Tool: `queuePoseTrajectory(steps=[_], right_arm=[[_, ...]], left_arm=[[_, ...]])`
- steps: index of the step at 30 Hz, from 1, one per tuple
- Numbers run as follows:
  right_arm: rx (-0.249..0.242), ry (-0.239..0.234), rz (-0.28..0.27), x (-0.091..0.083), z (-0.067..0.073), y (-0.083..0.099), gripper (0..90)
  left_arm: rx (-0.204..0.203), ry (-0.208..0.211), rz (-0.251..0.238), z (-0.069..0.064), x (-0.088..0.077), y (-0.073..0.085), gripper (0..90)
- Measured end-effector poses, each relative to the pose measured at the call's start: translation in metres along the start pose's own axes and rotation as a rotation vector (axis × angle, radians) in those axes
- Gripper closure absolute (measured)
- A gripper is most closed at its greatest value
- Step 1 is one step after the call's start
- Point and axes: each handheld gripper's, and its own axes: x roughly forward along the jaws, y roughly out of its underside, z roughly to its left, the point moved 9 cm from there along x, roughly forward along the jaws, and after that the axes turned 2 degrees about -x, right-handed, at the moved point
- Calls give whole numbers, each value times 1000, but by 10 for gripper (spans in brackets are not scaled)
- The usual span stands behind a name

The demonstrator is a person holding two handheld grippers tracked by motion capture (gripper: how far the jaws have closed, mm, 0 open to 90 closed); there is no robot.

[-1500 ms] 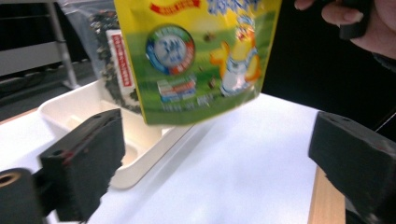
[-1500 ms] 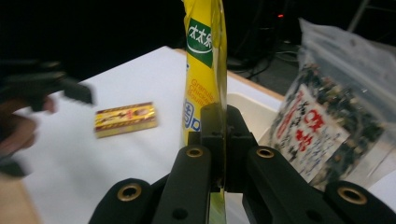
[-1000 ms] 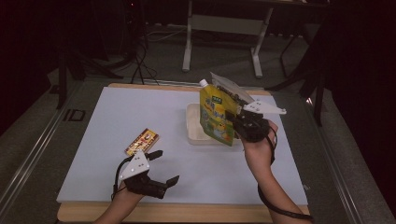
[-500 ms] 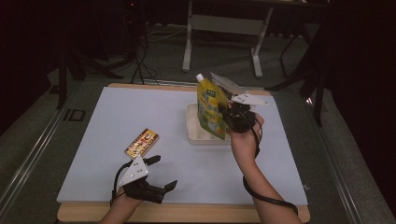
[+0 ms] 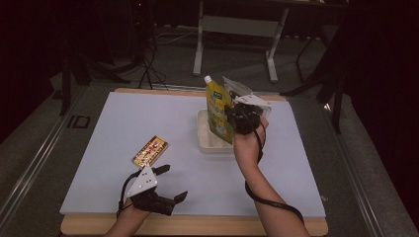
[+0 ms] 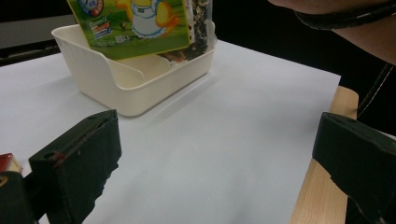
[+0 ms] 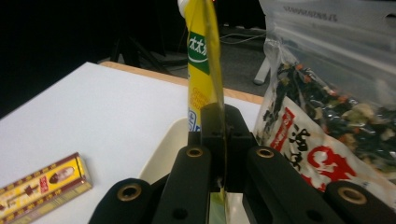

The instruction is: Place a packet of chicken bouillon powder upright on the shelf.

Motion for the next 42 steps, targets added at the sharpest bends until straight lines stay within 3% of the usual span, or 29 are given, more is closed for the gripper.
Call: queuePoseTrajectory(steps=[5,9,12,15,29,37,42], right_arm=[[67,-77,4,6,8,3,899],[101,-106,18,9,8,9,900],[72,-89,25,13,7,14,900],[75,-101,29,18,6,21,900],[1,-106,5,18,9,25,900],[18,-110,-11,23,6,25,900],[-9,-109,-11,28,8,29,900]], left_arm=[[-1,-1,4,0,0,1,14],[0,-1,4,1,1,1,14],[1,-1,3,1,1,2,14],[-1,-1,6,2,1,2,14],[-5,4,10,2,2,4,14],[-5,7,10,2,2,5,14],[-8,8,13,3,2,6,14]])
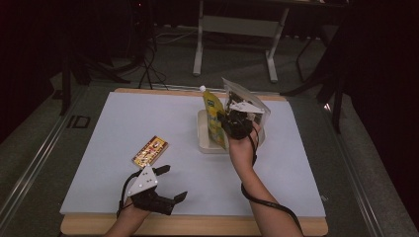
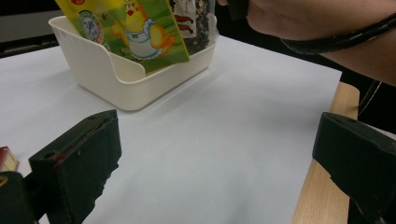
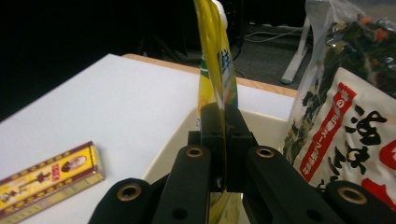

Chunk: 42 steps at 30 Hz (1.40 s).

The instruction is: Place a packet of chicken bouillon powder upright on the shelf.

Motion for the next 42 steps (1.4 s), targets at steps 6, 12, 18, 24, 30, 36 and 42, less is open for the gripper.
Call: queuePoseTrajectory(steps=[6,12,18,24,30,36,42], right_arm=[[24,-25,-2,7,0,10,899],[38,-42,-14,7,-1,16,897],[38,-44,-38,4,-5,21,897],[24,-63,-45,3,-11,28,896],[44,-58,-51,0,-21,33,892],[10,-62,-35,-2,-19,38,889],[-7,-48,8,-7,-18,28,743]], left_arm=[[1,1,1,0,-1,0,14],[0,0,4,1,-1,1,14],[-3,0,5,2,-1,2,14],[-4,3,12,2,-1,3,14],[-2,5,14,1,0,3,13],[-6,4,12,2,0,3,14],[-12,2,9,3,0,3,14]])
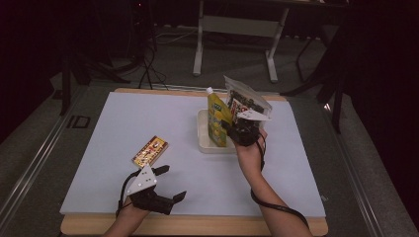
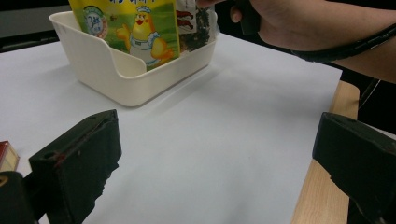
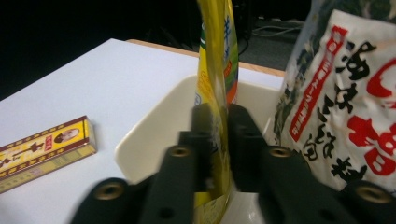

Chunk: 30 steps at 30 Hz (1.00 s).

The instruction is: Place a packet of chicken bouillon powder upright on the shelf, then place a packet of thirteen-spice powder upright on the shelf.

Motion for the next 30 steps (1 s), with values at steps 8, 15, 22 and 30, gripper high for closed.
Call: queuePoseTrajectory(steps=[8,15,22,30], right_arm=[[-4,-11,-18,-13,2,-9,524],[-5,-34,-42,-35,7,-20,294],[-18,-116,-56,-61,19,-20,171],[-65,-166,-84,-95,30,-13,153]], left_arm=[[-5,-1,3,1,0,1,14],[-13,-5,-1,2,0,1,14],[-15,-6,-2,3,0,0,14],[-1,8,10,5,-2,-5,15]])
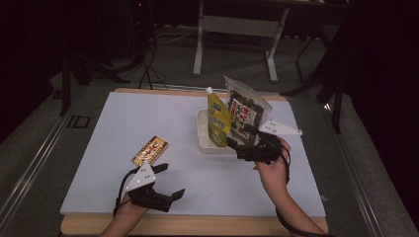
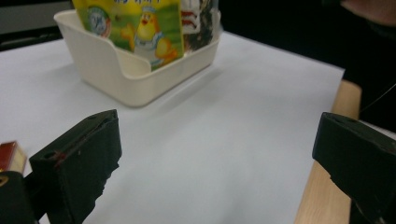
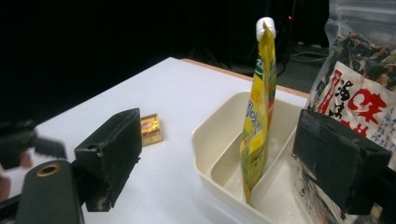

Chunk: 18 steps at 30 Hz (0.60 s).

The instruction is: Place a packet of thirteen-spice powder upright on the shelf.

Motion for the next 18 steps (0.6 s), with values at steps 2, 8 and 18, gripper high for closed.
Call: queuePoseTrajectory(steps=[2,8,18], right_arm=[[-28,-6,5,-7,3,3,154],[-61,-16,8,-26,7,13,171],[-90,-36,28,-46,12,33,185]], left_arm=[[-7,20,-14,-1,-1,-3,15],[-64,15,33,1,-3,-3,34],[-53,-23,47,12,-16,-14,19]])
